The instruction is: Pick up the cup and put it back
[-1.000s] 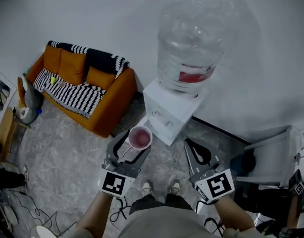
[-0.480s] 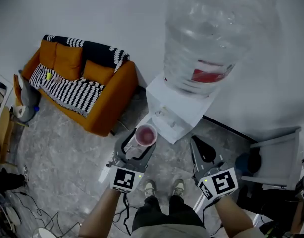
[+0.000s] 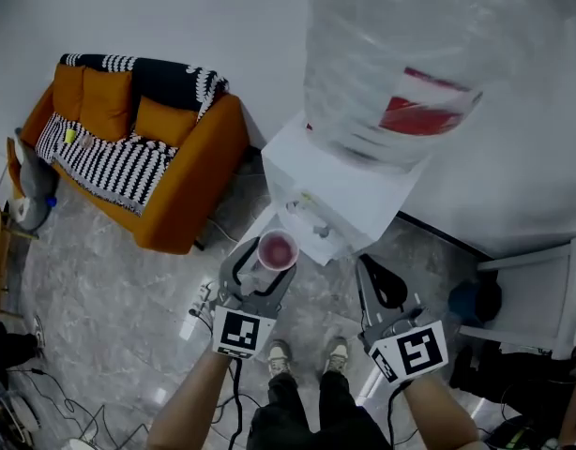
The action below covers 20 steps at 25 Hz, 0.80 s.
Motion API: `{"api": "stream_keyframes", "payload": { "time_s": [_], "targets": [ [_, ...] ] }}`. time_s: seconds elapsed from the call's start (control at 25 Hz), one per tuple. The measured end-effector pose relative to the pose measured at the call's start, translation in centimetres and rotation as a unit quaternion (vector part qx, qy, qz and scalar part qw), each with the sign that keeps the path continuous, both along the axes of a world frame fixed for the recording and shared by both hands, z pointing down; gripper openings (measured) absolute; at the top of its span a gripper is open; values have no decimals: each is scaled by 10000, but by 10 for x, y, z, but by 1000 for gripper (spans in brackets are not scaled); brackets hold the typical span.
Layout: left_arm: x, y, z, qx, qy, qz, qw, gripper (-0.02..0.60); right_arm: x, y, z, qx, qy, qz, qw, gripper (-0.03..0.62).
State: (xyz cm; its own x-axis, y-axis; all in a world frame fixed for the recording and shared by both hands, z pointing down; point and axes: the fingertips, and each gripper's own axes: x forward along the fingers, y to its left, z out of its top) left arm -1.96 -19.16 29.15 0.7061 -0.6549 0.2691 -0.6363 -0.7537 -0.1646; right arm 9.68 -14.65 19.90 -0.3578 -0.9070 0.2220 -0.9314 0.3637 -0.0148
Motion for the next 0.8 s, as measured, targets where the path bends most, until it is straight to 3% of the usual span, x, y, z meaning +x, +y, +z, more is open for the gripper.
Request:
{"api": "stream_keyframes", "payload": {
  "time_s": [0.8],
  "targets": [
    [38, -44, 209, -376, -1, 276, 9989, 317, -22, -29, 179, -193, 153, -313, 9992, 3]
  ]
}}
